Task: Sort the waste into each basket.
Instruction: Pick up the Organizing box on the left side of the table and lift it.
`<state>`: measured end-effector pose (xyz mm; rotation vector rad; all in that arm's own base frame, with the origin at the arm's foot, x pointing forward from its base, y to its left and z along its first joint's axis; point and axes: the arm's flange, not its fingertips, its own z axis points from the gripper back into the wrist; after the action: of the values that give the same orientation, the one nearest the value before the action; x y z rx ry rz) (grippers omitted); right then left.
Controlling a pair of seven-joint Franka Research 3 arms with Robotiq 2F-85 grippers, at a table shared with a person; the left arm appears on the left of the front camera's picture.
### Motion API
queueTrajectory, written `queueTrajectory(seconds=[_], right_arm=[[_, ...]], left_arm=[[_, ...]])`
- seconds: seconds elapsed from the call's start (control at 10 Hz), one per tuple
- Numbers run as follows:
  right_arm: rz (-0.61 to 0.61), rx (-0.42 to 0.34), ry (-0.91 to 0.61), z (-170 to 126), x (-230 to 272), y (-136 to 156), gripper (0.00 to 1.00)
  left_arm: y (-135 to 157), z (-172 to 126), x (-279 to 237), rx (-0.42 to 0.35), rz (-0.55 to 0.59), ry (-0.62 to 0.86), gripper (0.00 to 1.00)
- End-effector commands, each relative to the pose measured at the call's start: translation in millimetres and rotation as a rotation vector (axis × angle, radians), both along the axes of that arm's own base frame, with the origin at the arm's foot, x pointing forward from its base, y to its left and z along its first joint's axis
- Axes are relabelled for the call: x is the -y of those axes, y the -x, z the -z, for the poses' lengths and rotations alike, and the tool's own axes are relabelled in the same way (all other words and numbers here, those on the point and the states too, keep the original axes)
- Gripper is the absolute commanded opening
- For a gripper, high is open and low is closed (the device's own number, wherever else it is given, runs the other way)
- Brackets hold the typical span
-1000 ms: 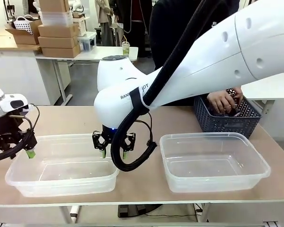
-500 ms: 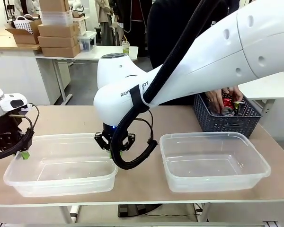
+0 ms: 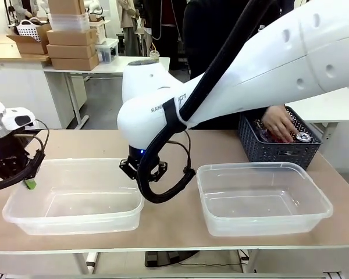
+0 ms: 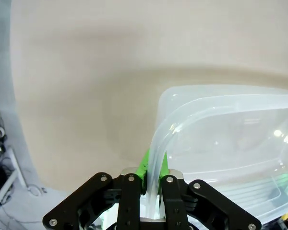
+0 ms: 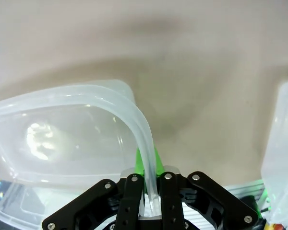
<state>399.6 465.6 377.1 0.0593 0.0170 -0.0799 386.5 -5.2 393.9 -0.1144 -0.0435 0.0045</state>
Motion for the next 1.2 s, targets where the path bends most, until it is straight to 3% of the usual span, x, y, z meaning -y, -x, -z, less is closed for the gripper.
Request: queueTrajectory(seconds=[0.0,0.3,0.4,0.5,0.6,0.9,1.0,1.1], right_arm=[[-0.018,-0.015,0.033,-36.8,37.1,7.1,0.0],[-0.075,-0.029,0.094,-115.8,94.2,23.1,0.0],[-0.08,-0.089,0.14,-125.9,109.7,24.8,0.0],[-0.156,-0.114,0.072,-118.9,114.3,27.9,0.0],[-0.076,-0.023,0.073,-126.7,75.4,28.2,0.0],[-0.076,-0.023,0.073,-126.7,75.4,28.2,0.0],[-0.11,-0.041,0.061,-131.7,81.5,29.8,0.05],[-0.089,-0.038,0.088,-130.5,101.6,23.1,0.05]], left_arm=[[62.4,-15.5,16.4,-0.014,-0.096,0.036,0.0],[44.3,-85.3,48.7,-0.026,-0.159,0.081,0.0],[39.3,-109.0,65.7,0.014,-0.162,0.14,0.0],[40.6,-123.9,75.6,0.076,-0.121,0.255,0.0],[49.3,-92.3,67.5,-0.01,-0.115,0.131,0.0],[49.3,-92.3,67.5,-0.01,-0.115,0.131,0.0],[50.7,-94.5,74.2,-0.022,-0.109,0.148,0.06],[37.2,-117.9,105.8,-0.081,-0.408,0.259,0.06]])
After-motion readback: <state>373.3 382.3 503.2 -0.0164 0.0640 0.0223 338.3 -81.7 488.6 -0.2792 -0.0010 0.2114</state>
